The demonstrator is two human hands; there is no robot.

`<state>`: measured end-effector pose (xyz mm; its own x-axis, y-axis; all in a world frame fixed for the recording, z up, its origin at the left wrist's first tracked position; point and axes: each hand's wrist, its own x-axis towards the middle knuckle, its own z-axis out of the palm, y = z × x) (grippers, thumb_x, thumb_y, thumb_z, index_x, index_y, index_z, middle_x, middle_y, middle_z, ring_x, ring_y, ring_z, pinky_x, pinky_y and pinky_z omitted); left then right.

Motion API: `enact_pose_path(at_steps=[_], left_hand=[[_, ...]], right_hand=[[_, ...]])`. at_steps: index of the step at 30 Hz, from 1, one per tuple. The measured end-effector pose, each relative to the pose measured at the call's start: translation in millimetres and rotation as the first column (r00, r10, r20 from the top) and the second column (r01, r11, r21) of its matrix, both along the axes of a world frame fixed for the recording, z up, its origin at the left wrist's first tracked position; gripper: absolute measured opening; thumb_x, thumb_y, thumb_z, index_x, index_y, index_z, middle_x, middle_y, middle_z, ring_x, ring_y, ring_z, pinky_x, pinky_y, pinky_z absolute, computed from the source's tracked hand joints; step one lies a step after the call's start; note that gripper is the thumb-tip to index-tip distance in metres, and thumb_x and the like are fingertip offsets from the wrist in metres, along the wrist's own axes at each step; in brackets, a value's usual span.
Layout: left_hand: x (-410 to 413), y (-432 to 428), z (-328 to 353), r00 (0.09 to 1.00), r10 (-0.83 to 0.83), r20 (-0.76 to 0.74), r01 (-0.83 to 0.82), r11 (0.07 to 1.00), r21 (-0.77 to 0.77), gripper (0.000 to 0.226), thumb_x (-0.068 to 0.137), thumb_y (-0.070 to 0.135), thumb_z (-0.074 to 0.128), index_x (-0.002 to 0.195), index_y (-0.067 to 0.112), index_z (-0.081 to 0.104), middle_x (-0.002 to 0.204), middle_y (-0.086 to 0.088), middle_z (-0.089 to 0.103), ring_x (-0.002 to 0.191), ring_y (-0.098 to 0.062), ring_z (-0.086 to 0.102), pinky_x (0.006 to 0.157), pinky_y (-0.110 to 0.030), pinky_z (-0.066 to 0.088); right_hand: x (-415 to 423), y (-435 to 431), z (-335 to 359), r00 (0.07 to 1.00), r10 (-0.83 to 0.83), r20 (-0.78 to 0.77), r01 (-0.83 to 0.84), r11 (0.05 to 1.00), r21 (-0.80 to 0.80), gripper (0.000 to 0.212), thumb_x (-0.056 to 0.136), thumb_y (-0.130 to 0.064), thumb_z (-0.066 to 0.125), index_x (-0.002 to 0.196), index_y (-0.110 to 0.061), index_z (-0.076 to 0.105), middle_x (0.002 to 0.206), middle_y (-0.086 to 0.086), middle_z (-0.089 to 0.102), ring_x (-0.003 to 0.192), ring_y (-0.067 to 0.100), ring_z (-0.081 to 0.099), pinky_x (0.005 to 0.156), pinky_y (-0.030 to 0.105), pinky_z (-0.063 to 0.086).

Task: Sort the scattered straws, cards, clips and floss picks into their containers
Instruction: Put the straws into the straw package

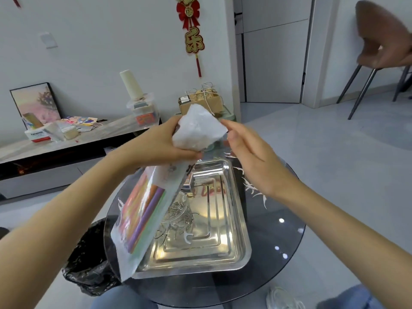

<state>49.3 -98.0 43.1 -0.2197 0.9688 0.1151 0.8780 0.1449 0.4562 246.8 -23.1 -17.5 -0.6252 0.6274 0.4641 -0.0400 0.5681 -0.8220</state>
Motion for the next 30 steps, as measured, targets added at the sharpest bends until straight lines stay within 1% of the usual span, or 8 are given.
enact_pose_path(at_steps=[5,12,16,19,22,25,27,30], left_hand=[[10.1,71.5,-29.6,0.991,0.132,0.023,-0.122,0.96,-0.253,0.08,0.071,0.061,0.07,0.133,0.018,0.045,0.124,-0.007,0.059,0.104,-0.022,0.06,0.087,-0.036,0.051],[9.2,117.8,-120.4,0.882,0.468,0.046,-0.403,0.803,-0.439,0.104,0.082,0.048,0.067,0.152,0.014,-0.003,0.147,-0.013,0.036,0.122,-0.035,0.048,0.094,-0.045,0.044],[-0.3,127.1,-138.5,0.867,0.495,-0.057,-0.469,0.772,-0.43,0.092,0.086,0.047,0.062,0.151,0.009,0.009,0.143,-0.016,0.041,0.119,-0.036,0.049,0.082,-0.04,0.041],[-2.5,125.6,-138.2,0.873,0.457,-0.167,-0.485,0.785,-0.386,0.089,0.089,0.051,0.055,0.151,0.008,0.009,0.147,-0.017,0.038,0.126,-0.038,0.044,0.1,-0.045,0.04],[12.7,107.5,-132.2,0.807,0.313,-0.501,-0.512,0.793,-0.329,0.091,0.087,0.066,0.043,0.153,0.016,0.003,0.147,-0.016,0.04,0.124,-0.038,0.048,0.095,-0.046,0.044],[45.1,71.6,-135.0,0.65,0.163,-0.742,-0.38,0.915,-0.132,0.076,0.085,0.071,0.037,0.144,0.022,0.035,0.137,-0.013,0.047,0.117,-0.036,0.052,0.082,-0.045,0.046],[69.3,48.5,-141.2,0.745,0.09,-0.661,-0.217,0.97,-0.113,0.055,0.084,0.065,0.043,0.114,0.024,0.064,0.119,-0.005,0.057,0.108,-0.029,0.056,0.078,-0.041,0.047],[91.0,31.7,-155.5,0.843,0.037,-0.536,-0.176,0.961,-0.211,0.043,0.087,0.057,0.046,0.086,0.022,0.072,0.094,-0.002,0.059,0.094,-0.022,0.057,0.075,-0.033,0.044]], right_hand=[[32.2,31.5,-35.9,0.94,-0.114,0.322,0.155,0.982,-0.106,0.035,0.1,-0.029,0.04,0.133,-0.021,0.049,0.127,0.001,0.058,0.105,0.013,0.055,0.085,0.026,0.042],[53.0,54.2,-88.7,0.849,-0.059,0.525,0.143,0.982,-0.12,0.024,0.096,-0.024,0.042,0.102,-0.019,0.064,0.101,-0.001,0.066,0.092,0.019,0.062,0.071,0.027,0.047],[45.1,63.6,-108.7,0.813,0.029,0.581,0.074,0.986,-0.152,0.026,0.094,-0.017,0.04,0.094,-0.004,0.062,0.086,0.01,0.064,0.08,0.028,0.06,0.063,0.029,0.044],[32.6,60.5,-119.5,0.805,0.146,0.575,0.005,0.968,-0.253,0.029,0.091,-0.007,0.038,0.103,0.011,0.056,0.099,0.027,0.063,0.095,0.04,0.061,0.07,0.04,0.051],[24.8,57.2,-126.7,0.807,0.206,0.553,-0.015,0.944,-0.33,0.03,0.089,-0.005,0.037,0.109,0.005,0.057,0.106,0.023,0.065,0.099,0.037,0.062,0.086,0.046,0.052],[20.4,55.9,-133.6,0.841,0.267,0.47,-0.023,0.886,-0.462,0.03,0.09,0.0,0.037,0.115,0.003,0.053,0.106,0.021,0.066,0.095,0.031,0.067,0.087,0.042,0.054],[20.7,57.2,-135.1,0.897,0.301,0.325,-0.04,0.785,-0.618,0.033,0.093,0.003,0.035,0.123,-0.002,0.047,0.104,0.022,0.066,0.096,0.034,0.067,0.082,0.034,0.055],[24.9,61.8,-134.4,0.932,0.304,0.196,-0.054,0.654,-0.755,0.037,0.096,0.003,0.027,0.128,-0.004,0.042,0.098,0.02,0.065,0.095,0.032,0.068,0.074,0.028,0.057]])
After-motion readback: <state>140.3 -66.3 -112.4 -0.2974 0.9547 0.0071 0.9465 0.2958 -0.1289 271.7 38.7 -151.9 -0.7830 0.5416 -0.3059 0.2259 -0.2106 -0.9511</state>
